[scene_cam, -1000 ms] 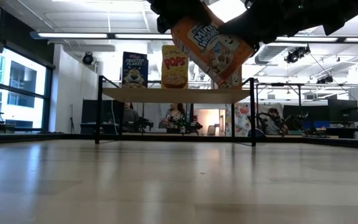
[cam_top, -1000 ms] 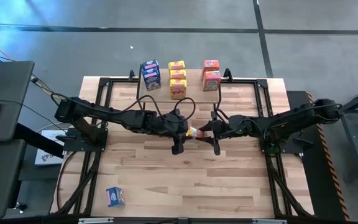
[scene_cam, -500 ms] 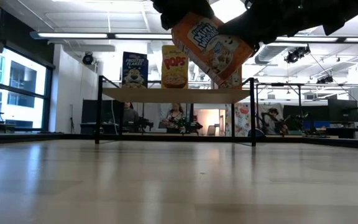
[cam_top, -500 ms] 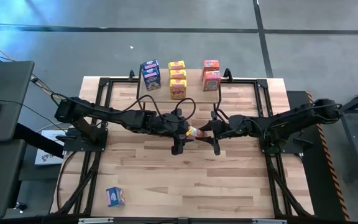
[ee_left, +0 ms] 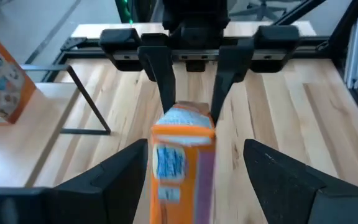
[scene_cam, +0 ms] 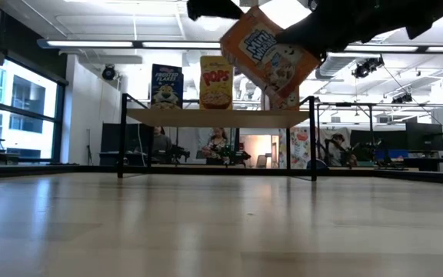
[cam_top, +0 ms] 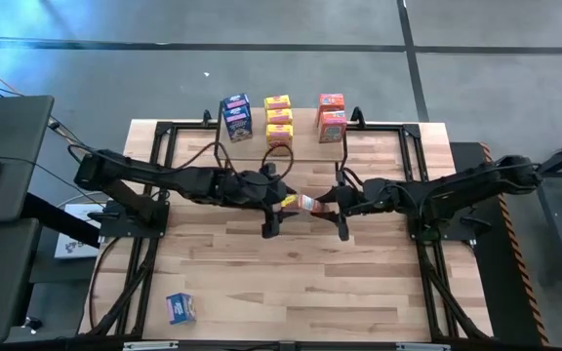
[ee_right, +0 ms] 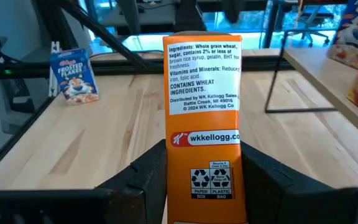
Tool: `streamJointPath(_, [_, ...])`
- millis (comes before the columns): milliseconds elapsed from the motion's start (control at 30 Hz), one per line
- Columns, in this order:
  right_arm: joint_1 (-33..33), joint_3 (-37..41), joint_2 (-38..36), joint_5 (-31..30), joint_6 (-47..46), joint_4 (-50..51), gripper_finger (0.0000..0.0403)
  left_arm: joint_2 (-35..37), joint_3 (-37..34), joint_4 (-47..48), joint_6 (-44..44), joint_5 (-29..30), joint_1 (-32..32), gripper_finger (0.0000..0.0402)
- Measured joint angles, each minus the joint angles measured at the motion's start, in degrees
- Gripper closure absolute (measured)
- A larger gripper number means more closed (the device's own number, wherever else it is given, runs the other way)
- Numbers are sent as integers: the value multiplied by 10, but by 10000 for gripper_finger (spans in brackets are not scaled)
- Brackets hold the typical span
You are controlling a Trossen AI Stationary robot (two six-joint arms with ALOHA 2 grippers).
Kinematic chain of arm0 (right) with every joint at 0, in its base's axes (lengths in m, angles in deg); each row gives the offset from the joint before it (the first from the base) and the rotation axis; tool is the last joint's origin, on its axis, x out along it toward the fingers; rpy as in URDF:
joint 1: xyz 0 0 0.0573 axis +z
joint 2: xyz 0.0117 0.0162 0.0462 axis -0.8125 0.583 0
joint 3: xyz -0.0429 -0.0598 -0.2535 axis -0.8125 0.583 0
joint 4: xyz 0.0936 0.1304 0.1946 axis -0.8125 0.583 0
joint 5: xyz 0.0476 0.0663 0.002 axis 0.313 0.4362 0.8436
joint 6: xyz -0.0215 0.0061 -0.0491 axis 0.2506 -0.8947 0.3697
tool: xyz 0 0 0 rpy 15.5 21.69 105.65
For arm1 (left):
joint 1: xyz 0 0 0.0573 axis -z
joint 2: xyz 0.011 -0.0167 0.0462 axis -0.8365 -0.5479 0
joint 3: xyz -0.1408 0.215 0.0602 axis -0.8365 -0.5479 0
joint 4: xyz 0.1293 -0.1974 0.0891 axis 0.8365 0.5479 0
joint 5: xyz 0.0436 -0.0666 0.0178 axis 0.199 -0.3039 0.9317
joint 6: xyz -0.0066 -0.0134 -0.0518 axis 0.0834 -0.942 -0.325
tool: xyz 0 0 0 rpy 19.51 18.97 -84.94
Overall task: Stack cereal on shelf
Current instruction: Put the orange cereal box and aligned with the other orange cereal boxes on the shelf
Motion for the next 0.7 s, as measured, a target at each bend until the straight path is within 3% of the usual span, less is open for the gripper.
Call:
streamJointPath(367, [-3,0,-119,-37,65,69,252,50,0,106,-13,1,-1,144])
streamJointPath(500, [-13,0,-172,-74,94,95,252,59,-12,106,-19,7,-1,144])
streamJointPath(700, [-47,40,-256,-79,105,100,252,76,-60,87,-34,37,-2,144])
